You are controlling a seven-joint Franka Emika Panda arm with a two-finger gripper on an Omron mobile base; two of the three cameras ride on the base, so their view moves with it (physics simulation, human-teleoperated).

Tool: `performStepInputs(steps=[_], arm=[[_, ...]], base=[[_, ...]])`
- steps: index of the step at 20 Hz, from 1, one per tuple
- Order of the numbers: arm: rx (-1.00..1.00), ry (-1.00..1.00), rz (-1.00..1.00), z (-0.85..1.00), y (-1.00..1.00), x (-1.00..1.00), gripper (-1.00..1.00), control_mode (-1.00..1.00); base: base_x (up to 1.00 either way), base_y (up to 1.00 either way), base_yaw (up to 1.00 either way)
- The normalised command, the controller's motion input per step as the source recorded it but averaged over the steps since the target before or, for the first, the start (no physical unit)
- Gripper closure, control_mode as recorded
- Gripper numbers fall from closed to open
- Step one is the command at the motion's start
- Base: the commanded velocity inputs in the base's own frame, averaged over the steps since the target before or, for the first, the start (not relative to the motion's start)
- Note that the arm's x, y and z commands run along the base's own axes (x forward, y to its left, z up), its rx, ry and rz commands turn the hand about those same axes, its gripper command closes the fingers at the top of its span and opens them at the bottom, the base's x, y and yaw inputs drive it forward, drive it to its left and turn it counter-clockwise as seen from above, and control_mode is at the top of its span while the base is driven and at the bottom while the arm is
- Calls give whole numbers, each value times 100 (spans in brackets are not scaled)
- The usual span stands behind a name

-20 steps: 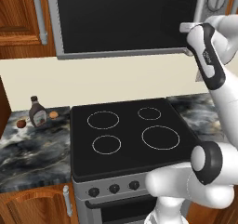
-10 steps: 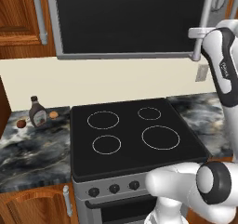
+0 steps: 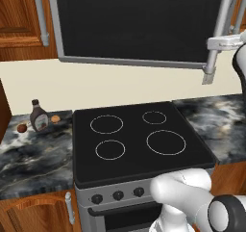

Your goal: Open the microwave door.

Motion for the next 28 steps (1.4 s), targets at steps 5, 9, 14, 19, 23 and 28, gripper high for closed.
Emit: performStepInputs(steps=[5,9,14,19,23,28], arm=[[0,-7,1,12,0,-97,100,-100],[0,-20,0,36,-7,-71,-100,-100],[0,-18,0,71,-66,-65,-100,-100],[0,-6,0,74,-74,-60,-100,-100],[-6,0,0,-6,-46,0,-100,-100],[-29,-2,11,-63,-34,24,-100,-100]], base=[[0,0,0],[0,0,0],[0,0,0],[0,0,0],[0,0,0],[0,0,0]])
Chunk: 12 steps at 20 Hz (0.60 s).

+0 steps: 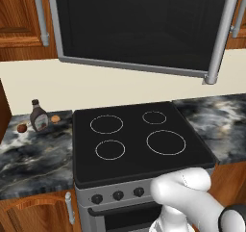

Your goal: Open the microwave door.

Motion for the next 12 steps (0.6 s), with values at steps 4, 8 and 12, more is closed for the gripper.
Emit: performStepInputs(steps=[4,8,12], arm=[[-38,-11,18,-85,-25,52,-100,-100],[-36,-21,18,-62,-10,67,-100,-100],[-27,-21,15,-23,0,74,-100,-100]], base=[[0,0,0],[0,0,0],[0,0,0]])
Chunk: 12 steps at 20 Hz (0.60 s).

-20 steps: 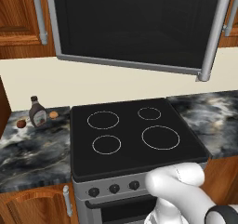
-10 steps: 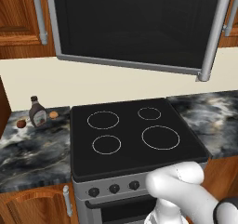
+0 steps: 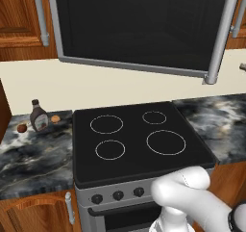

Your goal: Open the microwave door.

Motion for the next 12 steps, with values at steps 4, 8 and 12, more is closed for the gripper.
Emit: performStepInputs(steps=[4,8,12], arm=[[-21,-27,12,-1,0,58,-100,-100],[-21,-41,11,0,0,31,-100,-100],[-19,-39,13,0,0,31,-100,-100]], base=[[0,0,0],[0,0,0],[0,0,0]])
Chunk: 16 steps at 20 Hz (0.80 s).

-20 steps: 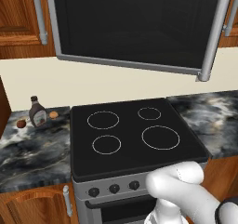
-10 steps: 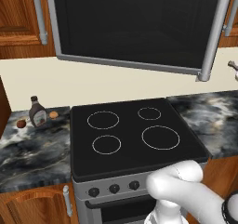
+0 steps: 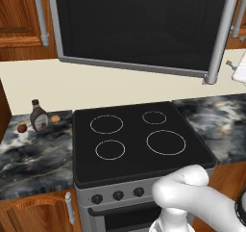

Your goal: Open the microwave door.

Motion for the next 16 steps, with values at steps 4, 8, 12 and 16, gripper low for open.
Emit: performStepInputs(steps=[4,8,12,16], arm=[[-14,-14,18,5,4,20,-100,-100],[-11,0,19,17,29,18,-100,-100],[-11,0,16,19,46,23,-100,-100],[-9,0,12,1,52,40,-100,-100]], base=[[0,0,0],[0,0,0],[0,0,0],[0,0,0]])
